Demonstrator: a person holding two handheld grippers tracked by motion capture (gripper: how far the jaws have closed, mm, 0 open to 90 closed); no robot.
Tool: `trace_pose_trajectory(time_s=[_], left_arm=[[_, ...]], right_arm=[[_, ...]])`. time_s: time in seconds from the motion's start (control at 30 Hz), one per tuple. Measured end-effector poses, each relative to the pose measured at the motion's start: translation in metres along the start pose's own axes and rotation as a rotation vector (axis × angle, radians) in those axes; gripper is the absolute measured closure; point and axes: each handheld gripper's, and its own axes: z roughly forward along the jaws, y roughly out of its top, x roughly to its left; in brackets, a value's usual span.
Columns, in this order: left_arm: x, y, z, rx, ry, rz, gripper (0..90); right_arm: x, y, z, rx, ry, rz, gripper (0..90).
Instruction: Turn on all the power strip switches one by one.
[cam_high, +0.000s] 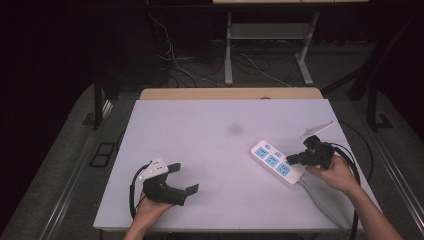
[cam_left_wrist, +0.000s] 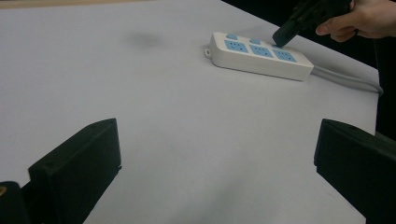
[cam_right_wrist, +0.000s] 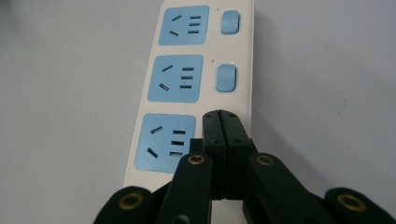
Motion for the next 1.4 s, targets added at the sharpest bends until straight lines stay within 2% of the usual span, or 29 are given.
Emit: trace_pose_trajectory(time_s=[0.37, 0.6, 0.8, 0.9, 0.93, 0.97, 1.0, 1.07, 1.13, 1.2, 1.23, 1.4], left_arm=[[-0.001, 0.000, 0.000, -0.003, 0.002, 0.004, 0.0], [-0.001, -0.001, 0.001, 0.004, 0.001, 0.004, 0.0], [-0.002, -0.001, 0.002, 0.007, 0.001, 0.006, 0.0], [-0.001, -0.001, 0.001, 0.003, 0.002, 0.001, 0.0], [-0.001, 0.000, 0.001, 0.001, 0.004, 0.002, 0.0], [-0.001, 0.000, 0.001, -0.001, 0.006, 0.001, 0.0], [0.000, 0.000, 0.000, -0.004, 0.008, 0.000, 0.0], [0.000, 0.000, -0.001, -0.005, 0.009, -0.001, 0.0], [0.000, 0.000, -0.001, -0.008, 0.012, -0.002, 0.0], [0.000, 0.000, -0.001, -0.010, 0.012, -0.002, 0.0], [0.000, 0.000, -0.001, -0.010, 0.012, -0.001, 0.0], [0.000, 0.000, -0.001, -0.009, 0.013, 0.000, 0.0]], right_arm=[[-0.001, -0.001, 0.001, -0.006, 0.007, -0.005, 90.0], [0.002, -0.002, 0.002, 0.001, -0.016, -0.023, 90.0], [0.000, -0.004, 0.002, -0.018, 0.001, -0.022, 90.0], [-0.003, -0.005, 0.002, -0.029, 0.019, -0.005, 90.0], [-0.005, -0.008, 0.002, -0.052, 0.037, 0.006, 90.0], [-0.005, -0.008, 0.002, -0.052, 0.037, 0.006, 90.0], [-0.009, -0.011, 0.002, -0.073, 0.058, 0.026, 90.0], [-0.008, -0.012, 0.001, -0.074, 0.058, 0.030, 90.0], [-0.005, -0.009, 0.001, -0.057, 0.035, 0.014, 90.0], [-0.004, -0.008, 0.001, -0.052, 0.032, 0.013, 90.0], [-0.005, -0.008, 0.001, -0.053, 0.048, 0.020, 90.0], [-0.003, -0.009, -0.001, -0.046, 0.031, 0.003, 90.0]])
